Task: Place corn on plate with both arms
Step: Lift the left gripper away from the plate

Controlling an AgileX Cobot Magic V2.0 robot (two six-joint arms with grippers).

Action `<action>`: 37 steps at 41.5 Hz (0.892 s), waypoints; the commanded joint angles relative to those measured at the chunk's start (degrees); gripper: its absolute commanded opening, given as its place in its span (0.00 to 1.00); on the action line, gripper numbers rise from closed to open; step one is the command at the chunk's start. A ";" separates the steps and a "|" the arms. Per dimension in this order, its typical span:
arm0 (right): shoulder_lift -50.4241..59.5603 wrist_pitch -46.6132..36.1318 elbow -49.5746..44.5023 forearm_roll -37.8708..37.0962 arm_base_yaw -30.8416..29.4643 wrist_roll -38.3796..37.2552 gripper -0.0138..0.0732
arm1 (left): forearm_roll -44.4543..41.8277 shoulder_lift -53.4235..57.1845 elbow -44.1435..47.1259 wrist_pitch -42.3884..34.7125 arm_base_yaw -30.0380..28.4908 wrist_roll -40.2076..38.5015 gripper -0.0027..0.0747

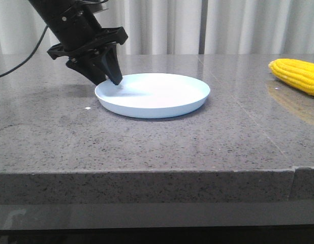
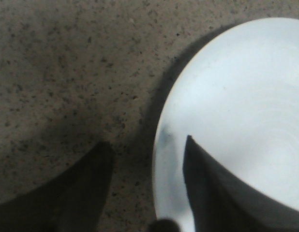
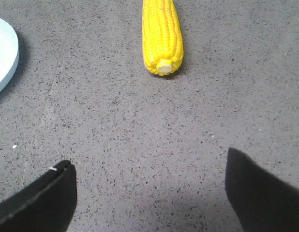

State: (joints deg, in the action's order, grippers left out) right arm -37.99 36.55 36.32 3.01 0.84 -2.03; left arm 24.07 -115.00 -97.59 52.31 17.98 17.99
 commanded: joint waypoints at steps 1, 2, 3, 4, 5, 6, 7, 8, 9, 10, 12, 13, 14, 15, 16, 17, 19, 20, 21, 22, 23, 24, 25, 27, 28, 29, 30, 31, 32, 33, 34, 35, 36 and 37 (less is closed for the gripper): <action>-0.54 -3.32 1.89 -0.64 -0.27 0.67 0.90 | -0.92 5.91 -1.93 -0.96 0.48 -0.06 0.65; -0.54 -3.32 1.89 -0.64 -0.27 0.67 0.90 | -1.76 6.60 -1.93 -0.49 0.48 -0.06 0.65; -0.54 -3.32 1.89 -0.64 -0.27 0.67 0.90 | -2.22 7.57 -1.93 -0.33 0.48 -0.06 0.65; -0.54 -3.32 1.89 -0.64 -0.27 0.67 0.90 | -2.80 8.37 -1.93 0.25 0.64 -0.06 0.65; -0.54 -3.32 1.89 -0.64 -0.27 0.67 0.90 | -3.13 9.21 -1.93 0.69 0.74 -0.06 0.65; -0.54 -3.32 1.89 -0.64 -0.27 0.67 0.90 | -3.66 10.40 -1.93 1.24 1.07 -0.06 0.65; -0.54 -3.32 1.89 -0.64 -0.27 0.67 0.90 | -4.06 11.32 -1.93 1.93 1.44 -0.06 0.65; -0.54 -3.32 1.89 -0.64 -0.27 0.67 0.90 | -4.58 12.27 -1.93 2.69 1.92 -0.06 0.65; -0.54 -3.32 1.89 -0.64 -0.27 0.67 0.90 | -5.63 13.61 -1.93 3.06 2.64 -0.06 0.65; -0.54 -3.32 1.89 -0.64 -0.27 0.67 0.90 | -6.81 14.59 -1.93 3.67 3.33 -0.06 0.65; -0.54 -3.32 1.89 -0.64 -0.27 0.67 0.90 | -9.96 16.99 -1.93 4.81 5.18 -0.34 0.65; -0.54 -3.32 1.89 -0.64 -0.27 0.67 0.90 | -11.53 18.07 -1.83 5.59 6.03 -0.64 0.65; -0.54 -3.32 1.89 -0.64 -0.27 0.67 0.90 | -13.94 19.45 -1.58 6.31 7.20 -1.20 0.65; -0.54 -3.32 1.89 -0.64 -0.27 0.67 0.90 | -15.84 20.53 -1.45 6.63 8.08 -2.21 0.65; -0.54 -3.32 1.89 -0.64 -0.27 0.67 0.90 | -17.78 21.69 -1.13 7.15 8.96 -3.63 0.65; -0.54 -3.32 1.89 -0.64 -0.27 0.67 0.90 | -20.16 23.23 -0.63 7.58 10.09 -4.76 0.65; -0.54 -3.32 1.89 -0.64 -0.27 0.67 0.90 | -23.13 25.72 0.54 7.58 11.59 -7.73 0.65; -0.54 -3.32 1.89 -0.64 -0.27 0.67 0.90 | -24.07 27.50 1.49 7.38 12.41 -8.71 0.65; -0.54 -3.32 1.89 -0.64 -0.27 0.67 0.90 | -24.69 28.85 2.30 7.15 12.91 -9.56 0.65; -0.54 -3.32 1.89 -0.64 -0.27 0.67 0.90 | -24.80 30.64 3.52 6.61 13.44 -9.93 0.65; -0.54 -3.32 1.89 -0.64 -0.27 0.67 0.90 | -24.67 32.55 4.54 5.80 13.71 -10.10 0.65; -0.54 -3.32 1.89 -0.64 -0.27 0.67 0.90 | -24.67 33.99 6.03 5.04 14.05 -10.41 0.65; -0.54 -3.32 1.89 -0.64 -0.27 0.67 0.90 | -24.67 35.86 7.20 4.02 14.21 -11.20 0.65; -0.54 -3.32 1.89 -0.64 -0.27 0.67 0.90 | -24.67 38.70 9.95 2.66 14.47 -11.53 0.65; -0.54 -3.32 1.89 -0.64 -0.27 0.67 0.90 | -24.67 40.54 11.13 1.94 14.47 -12.11 0.65; -0.54 -3.32 1.89 -0.64 -0.27 0.67 0.90 | -24.67 41.93 12.67 1.39 14.47 -12.56 0.65; -0.54 -3.32 1.89 -0.64 -0.27 0.67 0.90 | -24.67 43.31 13.84 1.07 14.47 -12.81 0.65; -0.54 -3.32 1.89 -0.64 -0.27 0.67 0.90 | -24.67 45.07 15.04 0.92 14.47 -12.91 0.65; -0.54 -3.32 1.89 -0.64 -0.27 0.67 0.90 | -24.67 46.37 16.64 0.77 14.47 -12.91 0.65; -0.54 -3.32 1.89 -0.64 -0.27 0.67 0.90 | -24.67 47.68 17.81 0.69 14.47 -13.05 0.65; -0.54 -3.32 1.89 -0.64 -0.27 0.67 0.90 | -24.67 49.36 18.97 0.56 14.47 -13.56 0.65; -0.54 -3.32 1.89 -0.64 -0.27 0.67 0.90 | -24.67 50.57 20.55 0.45 14.47 -13.96 0.65; -0.54 -3.32 1.89 -0.64 -0.27 0.67 0.90 | -24.55 51.80 21.71 0.34 14.47 -14.07 0.65; -0.54 -3.32 1.89 -0.64 -0.27 0.67 0.90 | -24.07 53.42 22.88 0.34 14.47 -14.10 0.65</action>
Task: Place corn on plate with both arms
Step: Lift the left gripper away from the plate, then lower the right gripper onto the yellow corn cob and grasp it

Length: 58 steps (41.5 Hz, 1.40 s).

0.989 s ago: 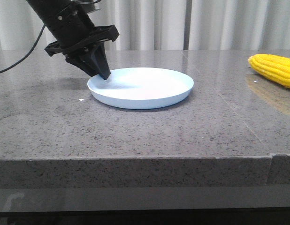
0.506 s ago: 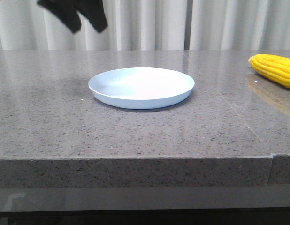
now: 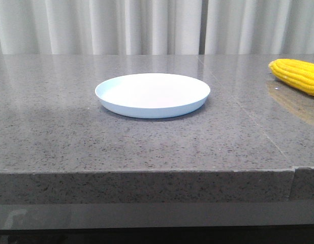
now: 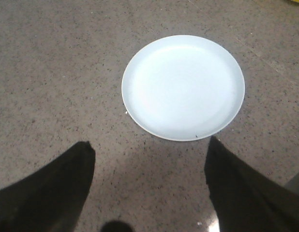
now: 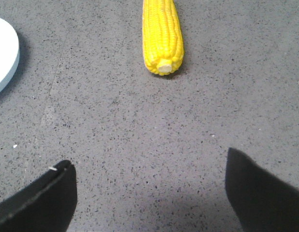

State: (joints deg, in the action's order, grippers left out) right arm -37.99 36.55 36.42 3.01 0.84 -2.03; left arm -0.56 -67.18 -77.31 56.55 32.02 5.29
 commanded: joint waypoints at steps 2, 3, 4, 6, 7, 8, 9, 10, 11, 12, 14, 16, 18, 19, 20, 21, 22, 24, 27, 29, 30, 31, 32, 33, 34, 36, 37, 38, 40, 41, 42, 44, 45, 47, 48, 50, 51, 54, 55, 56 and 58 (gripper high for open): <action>-0.54 -3.32 1.80 -0.64 -0.27 0.67 0.90 | 0.56 8.35 5.78 -4.28 0.44 -1.50 0.65; -0.54 -3.32 1.80 -0.64 -0.27 0.67 0.90 | 0.90 9.54 6.55 -4.47 0.44 -1.50 0.65; -0.54 -3.32 1.80 -0.64 -0.27 0.67 0.90 | 0.88 10.68 8.06 -4.77 0.44 -1.50 0.65; -0.54 -3.32 1.80 -0.64 -0.27 0.67 0.90 | 0.88 13.17 10.30 -5.09 0.44 -1.50 0.65; -0.54 -3.32 1.80 -0.64 -0.27 0.67 0.90 | 0.99 14.23 11.70 -5.39 0.44 -1.50 0.65; -0.54 -3.32 1.80 -0.64 -0.27 0.67 0.90 | 0.96 15.55 13.05 -5.67 0.44 -1.50 0.65; -0.54 -3.32 1.80 -0.64 -0.27 0.67 0.90 | 0.96 16.43 13.72 -5.86 0.44 -1.50 0.65; -0.54 -3.32 1.80 -0.64 -0.27 0.67 0.90 | 0.96 17.25 14.98 -6.31 0.44 -1.50 0.65; -0.54 -3.32 1.80 -0.64 -0.27 0.67 0.90 | 1.01 18.42 16.10 -6.41 0.44 -1.50 0.65; -0.54 -3.32 1.80 -0.64 -0.27 0.67 0.90 | 1.01 19.24 16.85 -6.58 0.44 -1.50 0.65; -0.54 -3.32 1.80 -0.64 -0.27 0.67 0.90 | 1.01 20.83 18.35 -6.79 0.44 -1.50 0.65; -0.54 -3.32 1.80 -0.64 -0.27 0.67 0.90 | 1.01 22.08 19.50 -7.05 0.44 -1.50 0.65; -0.54 -3.32 1.80 -0.64 -0.27 0.67 0.90 | 1.01 22.80 20.20 -7.05 0.44 -1.50 0.65; -0.54 -3.32 1.80 -0.64 -0.27 0.67 0.90 | 1.01 23.17 20.50 -7.05 0.44 -1.50 0.65; -0.54 -3.32 1.80 -0.64 -0.27 0.67 0.90 | 1.01 23.31 20.63 -7.05 0.44 -1.50 0.65; -0.54 -3.32 1.80 -0.64 -0.27 0.67 0.90 | 1.01 23.42 20.63 -7.05 0.44 -1.50 0.65; -0.54 -3.32 1.80 -0.64 -0.27 0.67 0.90 | 1.01 23.42 20.63 -6.93 0.44 -1.50 0.65; -0.54 -3.44 1.80 -0.64 -0.27 0.67 0.90 | 1.01 23.42 20.63 -6.93 0.44 -1.50 0.65; -0.54 -4.84 1.80 -0.64 -0.27 0.67 0.90 | 1.01 23.42 20.63 -6.93 0.44 -1.50 0.65; -0.54 -5.61 1.80 -0.64 -0.27 0.67 0.90 | 1.01 23.42 20.63 -6.93 0.44 -1.50 0.65; -0.54 -6.10 1.80 -0.64 -0.27 0.67 0.90 | 1.01 23.42 20.63 -6.93 0.44 -1.50 0.65; -0.54 -6.72 1.80 -0.64 -0.27 0.67 0.90 | 1.01 23.42 20.63 -6.93 0.44 -1.50 0.65; -0.54 -7.14 1.89 -0.64 -0.27 0.67 0.90 | 1.01 23.42 20.63 -6.93 0.44 -1.50 0.65; -0.64 -7.95 1.92 -0.64 -0.27 0.67 0.90 | 1.01 23.42 20.63 -6.93 0.44 -1.50 0.65; -0.84 -8.54 2.19 -0.64 -0.27 0.67 0.90 | 1.01 23.42 20.63 -6.93 0.44 -1.50 0.65; -1.89 -8.60 3.03 -0.88 -0.27 0.67 0.90 | 1.01 23.31 20.63 -6.93 0.44 -1.50 0.65; -2.55 -8.28 3.92 -1.02 -0.27 0.67 0.90 | 1.01 23.31 20.63 -6.93 0.44 -1.50 0.65; -3.31 -8.00 4.69 -1.29 -0.27 0.67 0.90 | 1.01 23.31 20.63 -6.93 0.44 -1.50 0.65; -5.48 -6.73 6.82 -1.81 -0.27 0.67 0.90 | 1.01 23.19 20.63 -7.03 0.44 -1.50 0.65; -6.64 -6.36 7.83 -2.11 -0.27 0.67 0.90 | 1.01 23.19 20.63 -7.03 0.44 -1.50 0.65; -8.24 -5.58 8.94 -2.45 -0.27 0.67 0.90 | 1.01 23.09 20.63 -7.03 0.44 -1.50 0.65; -10.92 -4.31 11.61 -3.01 -0.27 0.67 0.90 | 1.01 22.96 20.63 -7.03 0.44 -1.50 0.65; -12.78 -3.36 12.83 -3.01 -0.27 0.67 0.90 | 1.01 22.96 20.63 -7.03 0.44 -1.50 0.65; -15.70 -1.72 15.81 -3.01 -0.27 0.67 0.90 | 1.01 22.96 20.63 -7.03 0.44 -1.50 0.65; -17.74 -0.53 17.12 -3.01 -0.27 0.67 0.90 | 1.01 22.96 20.63 -7.03 0.44 -1.50 0.65; -20.89 1.28 20.32 -3.01 -0.27 0.67 0.90 | 1.01 22.96 20.63 -7.03 0.44 -1.50 0.65; -23.01 2.48 21.67 -3.01 -0.27 0.67 0.90 | 1.01 22.96 20.63 -7.03 0.44 -1.50 0.65; -28.36 5.24 26.23 -3.01 -0.27 0.67 0.90 | 1.01 22.96 20.63 -7.03 0.44 -1.50 0.65; -29.94 6.20 28.06 -3.01 -0.27 0.67 0.90 | 1.01 22.96 20.63 -7.03 0.44 -1.50 0.65; -32.06 6.92 29.43 -3.01 -0.27 0.67 0.90 | 1.01 22.96 20.63 -7.03 0.44 -1.50 0.65; -35.19 8.32 32.46 -3.01 -0.27 0.67 0.90 | 1.01 22.96 20.63 -7.03 0.44 -1.50 0.65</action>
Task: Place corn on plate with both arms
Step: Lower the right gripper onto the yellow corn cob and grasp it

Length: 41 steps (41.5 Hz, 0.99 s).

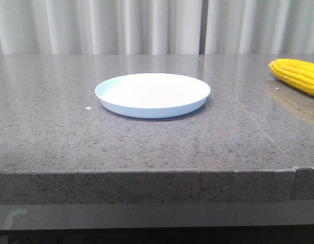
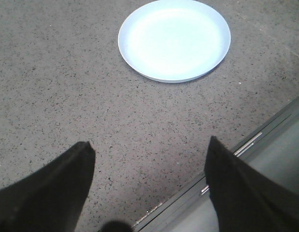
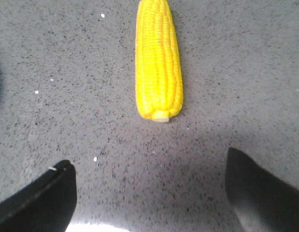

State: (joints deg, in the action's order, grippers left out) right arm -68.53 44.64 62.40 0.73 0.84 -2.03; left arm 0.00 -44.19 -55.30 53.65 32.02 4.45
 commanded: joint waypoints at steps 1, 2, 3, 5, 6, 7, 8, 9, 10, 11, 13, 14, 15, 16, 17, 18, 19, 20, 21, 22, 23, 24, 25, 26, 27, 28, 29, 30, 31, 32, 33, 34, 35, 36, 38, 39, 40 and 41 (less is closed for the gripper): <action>-6.67 0.70 7.78 -0.73 -0.27 0.67 0.90 | 0.45 -0.03 -1.38 -4.14 0.44 -0.66 0.65; -8.19 1.12 9.03 -0.73 -0.27 0.67 0.90 | 0.45 -0.03 -1.38 -4.14 0.44 -0.66 0.65; -9.68 1.59 10.63 -0.73 -0.27 0.67 0.90 | 0.45 -0.03 -1.38 -4.14 0.44 -0.66 0.65; -13.01 2.03 12.90 -0.73 -0.27 0.67 0.90 | 0.45 -0.03 -1.38 -4.14 0.44 -0.66 0.65; -14.39 2.32 14.35 -0.73 -0.27 0.67 0.90 | 0.45 -0.03 -1.38 -4.14 0.44 -0.66 0.65; -16.18 2.49 15.41 -0.73 -0.27 0.67 0.90 | 0.45 -0.03 -1.38 -4.14 0.44 -0.66 0.65; -17.49 2.77 16.75 -0.73 -0.27 0.67 0.90 | 0.45 -0.03 -1.38 -4.14 0.44 -0.66 0.65; -18.77 2.89 17.71 -0.73 -0.27 0.67 0.90 | 0.45 -0.03 -1.38 -4.14 0.44 -0.66 0.65; -20.41 2.94 18.66 -0.73 -0.27 0.67 0.90 | 0.45 -0.03 -1.38 -4.14 0.44 -0.66 0.65; -21.60 2.98 19.85 -0.73 -0.27 0.67 0.90 | 0.45 -0.03 -1.38 -4.14 0.44 -0.66 0.65; -24.23 3.00 21.42 -1.04 -0.27 0.67 0.90 | 0.45 -0.03 -1.38 -4.14 0.44 -0.66 0.65; -25.30 2.95 22.41 -1.21 -0.27 0.67 0.90 | 0.45 -0.03 -1.38 -4.14 0.44 -0.66 0.65; -26.36 2.95 23.14 -1.30 -0.27 0.67 0.90 | 0.45 -0.03 -1.38 -4.14 0.44 -0.66 0.65; -27.74 2.95 23.83 -1.60 -0.27 0.67 0.90 | 0.45 -0.03 -1.38 -4.14 0.44 -0.66 0.65; -28.71 2.95 24.64 -1.86 -0.27 0.67 0.90 | 0.45 -0.03 -1.38 -4.14 0.44 -0.66 0.65; -29.64 2.95 25.20 -1.99 -0.27 0.67 0.90 | 0.45 -0.03 -1.38 -4.14 0.44 -0.66 0.65; -30.82 2.87 25.73 -2.33 -0.27 0.67 0.90 | 0.45 -0.03 -1.38 -4.14 0.44 -0.66 0.65; -31.39 2.80 26.19 -2.65 -0.27 0.67 0.90 | 0.45 -0.03 -1.38 -4.14 0.44 -0.66 0.65; -32.44 2.66 26.67 -2.96 -0.27 0.67 0.90 | 0.45 -0.03 -1.38 -4.14 0.44 -0.66 0.65; -33.44 2.50 26.99 -3.40 -0.27 0.67 0.90 | 0.45 -0.03 -1.38 -4.14 0.44 -0.66 0.65; -33.89 2.36 27.31 -3.67 -0.27 0.67 0.90 | 0.45 -0.03 -1.38 -4.14 0.44 -0.66 0.65; -34.75 2.06 27.61 -3.90 -0.27 0.67 0.90 | 0.45 -0.03 -1.38 -4.14 0.44 -0.66 0.65; -35.58 1.99 27.87 -4.14 -0.27 0.67 0.90 | 0.45 -0.03 -1.38 -4.14 0.44 -0.66 0.65; -36.13 1.95 28.25 -4.28 -0.27 0.67 0.90 | 0.45 -0.03 -1.38 -4.14 0.44 -0.66 0.65; -36.80 1.88 28.43 -4.26 -0.27 0.67 0.90 | 0.45 -0.03 -1.38 -4.14 0.44 -0.66 0.65; -37.18 1.75 28.58 -4.26 -0.27 0.67 0.90 | 0.45 -0.03 -1.38 -4.14 0.44 -0.66 0.65; -37.53 1.60 28.67 -4.26 -0.27 0.67 0.90 | 0.45 -0.03 -1.38 -4.14 0.44 -0.66 0.65; -37.75 1.60 28.79 -4.26 -0.27 0.67 0.89 | 0.45 -0.03 -1.38 -4.14 0.44 -0.66 0.65; -38.02 1.60 28.90 -4.26 -0.27 0.67 0.87 | 0.45 -0.03 -1.38 -4.14 0.44 -0.66 0.65; -38.07 1.78 29.00 -4.26 -0.27 0.67 0.85 | 0.45 -0.03 -1.38 -4.14 0.44 -0.66 0.65; -38.08 1.85 29.00 -4.26 -0.27 0.67 0.80 | 0.45 -0.03 -1.38 -4.14 0.44 -0.66 0.65; -38.08 1.90 29.00 -4.21 -0.27 0.67 0.75 | 0.45 -0.03 -1.38 -4.14 0.44 -0.66 0.65; -37.93 1.90 29.00 -4.21 -0.21 0.67 0.69 | 0.45 -0.03 -1.38 -4.14 0.44 -0.66 0.65; -37.86 1.90 29.00 -4.21 -0.16 0.67 0.62 | 0.45 -0.03 -1.38 -4.14 0.44 -0.66 0.65; -37.61 1.90 29.11 -4.13 -0.16 0.67 0.52 | 0.45 -0.03 -1.38 -4.14 0.44 -0.66 0.65; -37.53 2.00 29.17 -4.14 -0.10 0.67 0.49 | 0.45 -0.03 -1.38 -4.14 0.44 -0.66 0.65; -37.30 2.06 29.23 -4.14 -0.09 0.67 0.46 | 0.45 -0.03 -1.38 -4.14 0.44 -0.66 0.65; -37.09 2.06 29.23 -4.10 -0.09 0.67 0.45 | 0.45 -0.03 -1.38 -4.14 0.44 -0.66 0.65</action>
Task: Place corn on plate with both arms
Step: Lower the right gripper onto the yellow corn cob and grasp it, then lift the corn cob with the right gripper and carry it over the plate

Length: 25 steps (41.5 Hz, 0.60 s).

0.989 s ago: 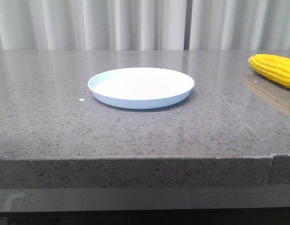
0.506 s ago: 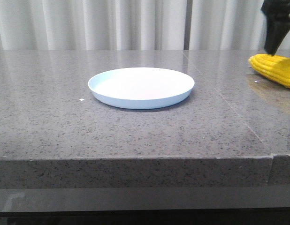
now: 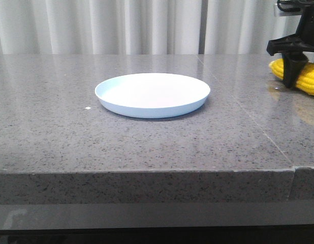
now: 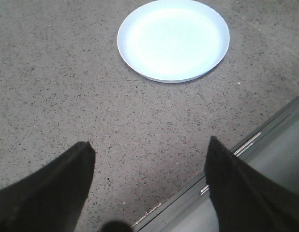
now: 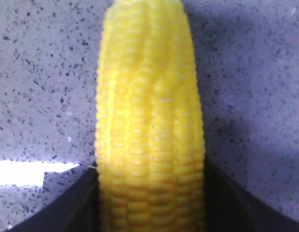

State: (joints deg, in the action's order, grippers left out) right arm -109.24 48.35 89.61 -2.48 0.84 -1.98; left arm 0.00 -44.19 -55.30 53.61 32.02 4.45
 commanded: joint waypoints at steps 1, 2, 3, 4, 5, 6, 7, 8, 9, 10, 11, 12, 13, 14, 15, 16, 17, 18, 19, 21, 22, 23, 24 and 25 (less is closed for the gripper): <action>3.88 -1.64 2.02 -0.88 -0.09 0.62 0.45 | 0.45 -0.03 -1.38 -4.10 0.44 -0.66 0.65; 4.23 -1.64 2.02 -0.80 -0.05 0.62 0.45 | 0.45 -0.03 -1.38 -4.10 0.44 -0.66 0.65; 4.63 -1.64 2.02 -0.74 -0.03 0.62 0.46 | 0.45 -0.03 -1.38 -4.10 0.44 -0.66 0.65; 5.01 -1.54 2.02 -0.59 0.02 0.62 0.46 | 0.45 -0.03 -1.38 -4.10 0.44 -0.66 0.65; 5.62 -1.40 2.02 -0.48 0.08 0.62 0.46 | 0.45 -0.03 -1.38 -4.10 0.44 -0.66 0.65; 6.16 -1.10 2.06 -0.35 0.35 0.62 0.46 | 0.45 -0.03 -1.38 -4.10 0.44 -0.66 0.65; 6.93 -0.94 2.06 -0.10 0.60 0.62 0.46 | 0.45 -0.03 -1.38 -4.10 0.44 -0.66 0.65; 7.60 -0.71 2.06 -0.03 0.86 0.67 0.46 | 0.45 -0.03 -1.38 -4.10 0.44 -0.66 0.65; 8.26 -0.48 2.06 0.05 1.49 0.66 0.46 | 0.45 -0.03 -1.38 -4.10 0.44 -0.66 0.65; 9.04 -0.33 2.06 0.05 1.85 0.66 0.46 | 0.45 -0.03 -1.38 -4.10 0.44 -0.66 0.65; 10.04 -0.17 2.06 0.11 2.62 0.66 0.46 | 0.45 -0.03 -1.38 -4.10 0.44 -0.66 0.65; 10.82 -0.03 2.06 0.11 3.29 0.66 0.46 | 0.45 -0.03 -1.38 -4.10 0.44 -0.66 0.65; 11.55 0.18 2.06 0.11 4.08 0.66 0.46 | 0.45 -0.03 -1.38 -4.10 0.44 -0.66 0.65; 12.29 0.32 2.08 0.11 4.93 0.72 0.46 | 0.45 -0.03 -1.38 -4.10 0.44 -0.66 0.65; 13.24 0.39 2.08 0.11 6.09 0.72 0.46 | 0.45 -0.03 -1.38 -4.10 0.44 -0.66 0.65; 13.90 0.51 2.08 0.11 6.99 0.72 0.46 | 0.45 -0.03 -1.38 -4.10 0.44 -0.66 0.65; 14.56 0.51 2.08 0.11 7.96 0.72 0.46 | 0.45 -0.03 -1.38 -4.10 0.44 -0.66 0.65; 15.34 0.51 2.08 0.26 9.28 0.72 0.46 | 0.45 -0.03 -1.38 -4.10 0.44 -0.66 0.65; 15.85 0.51 2.08 0.44 10.27 0.72 0.46 | 0.45 -0.03 -1.38 -4.10 0.44 -0.66 0.65; 16.82 0.45 2.08 0.95 12.67 0.72 0.46 | 0.45 -0.03 -1.38 -4.10 0.44 -0.66 0.65; 17.08 0.45 2.08 1.49 13.70 0.72 0.46 | 0.45 -0.03 -1.38 -4.10 0.44 -0.66 0.65; 17.35 0.31 2.08 1.97 14.70 0.72 0.46 | 0.45 -0.03 -1.38 -4.10 0.44 -0.66 0.65; 17.50 0.30 2.08 2.48 16.02 0.72 0.46 | 0.45 -0.03 -1.38 -4.10 0.44 -0.66 0.65; 17.55 0.23 2.08 3.17 16.98 0.72 0.46 | 0.45 -0.03 -1.38 -4.10 0.44 -0.66 0.65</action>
State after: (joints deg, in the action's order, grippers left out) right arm -95.23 50.89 89.74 -1.09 14.64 -1.98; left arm 0.00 -44.19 -55.30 53.61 32.02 4.41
